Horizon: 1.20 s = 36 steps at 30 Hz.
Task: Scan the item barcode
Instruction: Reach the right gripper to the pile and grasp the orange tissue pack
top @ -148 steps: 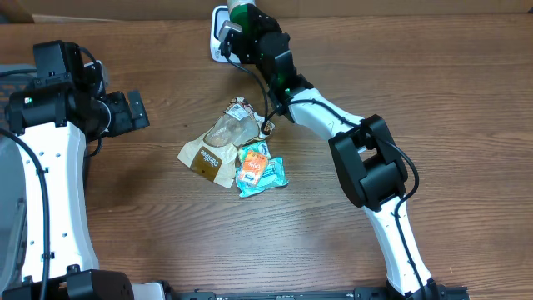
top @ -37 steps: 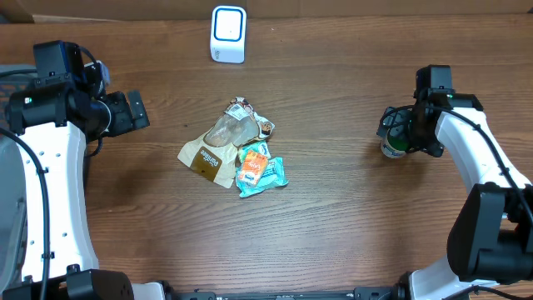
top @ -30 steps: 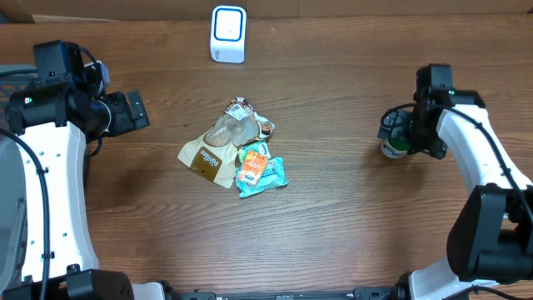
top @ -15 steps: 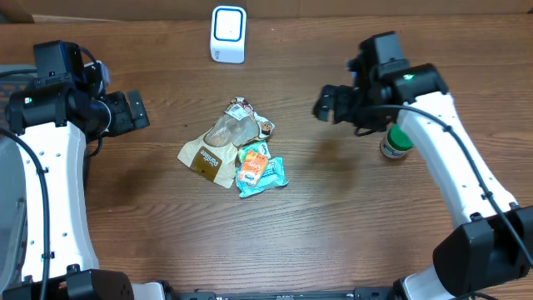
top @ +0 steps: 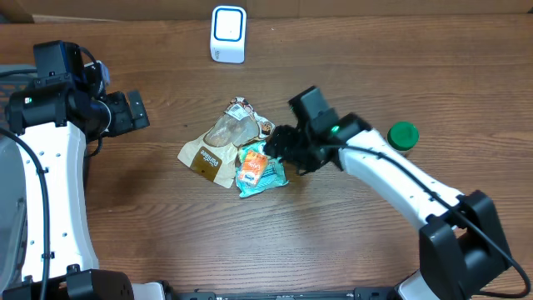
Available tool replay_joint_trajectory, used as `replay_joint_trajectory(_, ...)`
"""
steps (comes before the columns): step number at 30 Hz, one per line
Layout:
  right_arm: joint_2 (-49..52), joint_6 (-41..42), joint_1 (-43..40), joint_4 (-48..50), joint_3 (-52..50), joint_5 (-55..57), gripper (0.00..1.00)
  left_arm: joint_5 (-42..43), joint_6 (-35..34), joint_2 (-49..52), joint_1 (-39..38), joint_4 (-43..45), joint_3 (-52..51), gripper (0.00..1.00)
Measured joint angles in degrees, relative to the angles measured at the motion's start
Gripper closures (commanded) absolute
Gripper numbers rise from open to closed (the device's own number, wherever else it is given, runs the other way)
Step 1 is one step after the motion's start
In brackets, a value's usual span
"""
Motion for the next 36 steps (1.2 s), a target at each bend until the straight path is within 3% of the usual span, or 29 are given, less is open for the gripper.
replay_joint_trajectory(8, 0.1, 7.5, 4.0, 7.6, -5.4, 1.9, 0.5, 0.0, 0.0, 0.0, 0.0, 0.0, 0.0, 0.01)
replay_joint_trajectory(18, 4.3, 9.5, 5.5, 12.6, -5.6, 2.8, 0.59, 0.0, 0.0, 0.0, 0.0, 0.0, 0.0, 0.0)
replay_joint_trajectory(25, 5.7, 9.6, 5.8, 14.4, -5.6, 2.5, 0.7, 0.0, 0.0, 0.0, 0.0, 0.0, 0.0, 0.0)
replay_joint_trajectory(31, 5.7, 8.8, 5.8, 15.6, -5.6, 2.4, 0.96, 0.0, 0.0, 0.0, 0.0, 0.0, 0.0, 0.0)
replay_joint_trajectory(36, 6.3, 8.0, 5.8, 15.9, -5.6, 1.9, 0.96, 0.0, 0.0, 0.0, 0.0, 0.0, 0.0, 0.0)
